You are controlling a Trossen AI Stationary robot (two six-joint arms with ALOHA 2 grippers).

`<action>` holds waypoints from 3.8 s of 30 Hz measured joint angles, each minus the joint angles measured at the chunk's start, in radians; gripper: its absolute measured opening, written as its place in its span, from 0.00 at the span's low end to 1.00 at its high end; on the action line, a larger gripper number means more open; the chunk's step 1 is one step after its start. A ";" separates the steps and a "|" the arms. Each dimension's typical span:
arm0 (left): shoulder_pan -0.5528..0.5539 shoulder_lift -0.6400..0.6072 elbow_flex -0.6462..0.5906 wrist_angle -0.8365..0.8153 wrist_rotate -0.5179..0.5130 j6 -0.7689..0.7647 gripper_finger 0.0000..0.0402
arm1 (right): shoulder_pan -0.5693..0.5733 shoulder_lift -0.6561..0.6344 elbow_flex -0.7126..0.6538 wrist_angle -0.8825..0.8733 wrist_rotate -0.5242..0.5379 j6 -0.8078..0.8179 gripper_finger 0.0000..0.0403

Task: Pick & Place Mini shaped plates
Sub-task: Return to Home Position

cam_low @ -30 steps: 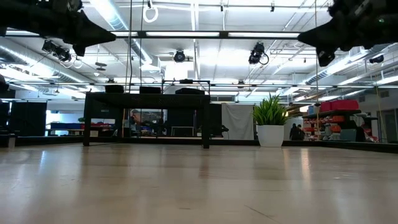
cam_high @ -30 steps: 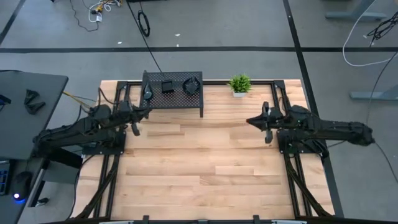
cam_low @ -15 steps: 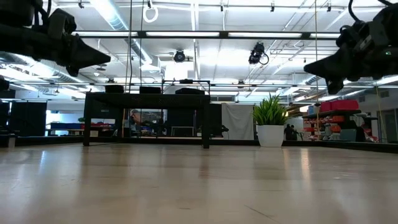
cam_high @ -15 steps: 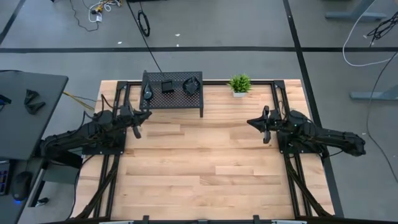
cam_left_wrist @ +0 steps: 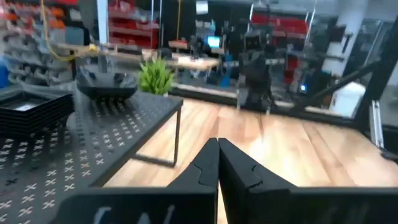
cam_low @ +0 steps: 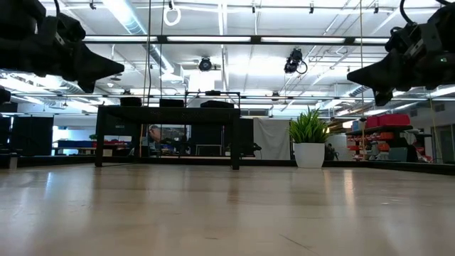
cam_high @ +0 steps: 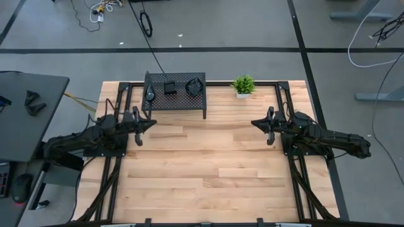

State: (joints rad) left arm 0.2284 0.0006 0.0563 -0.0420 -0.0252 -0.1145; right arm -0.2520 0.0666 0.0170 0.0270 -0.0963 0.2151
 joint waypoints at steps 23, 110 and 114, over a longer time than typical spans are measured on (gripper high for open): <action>-0.088 0.018 -0.046 0.080 -0.101 0.019 0.06 | 0.000 0.001 0.000 -0.005 0.055 -0.070 0.01; -0.088 0.051 -0.048 0.091 -0.023 0.066 0.05 | 0.268 -0.067 0.001 -0.016 0.095 -0.172 0.01; -0.088 0.051 -0.048 0.091 -0.023 0.066 0.05 | 0.277 -0.067 0.001 -0.016 0.095 -0.170 0.01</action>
State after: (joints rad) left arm 0.1402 0.0521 0.0082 0.0486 -0.0484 -0.0486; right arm 0.0252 -0.0002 0.0180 0.0105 -0.0010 0.0447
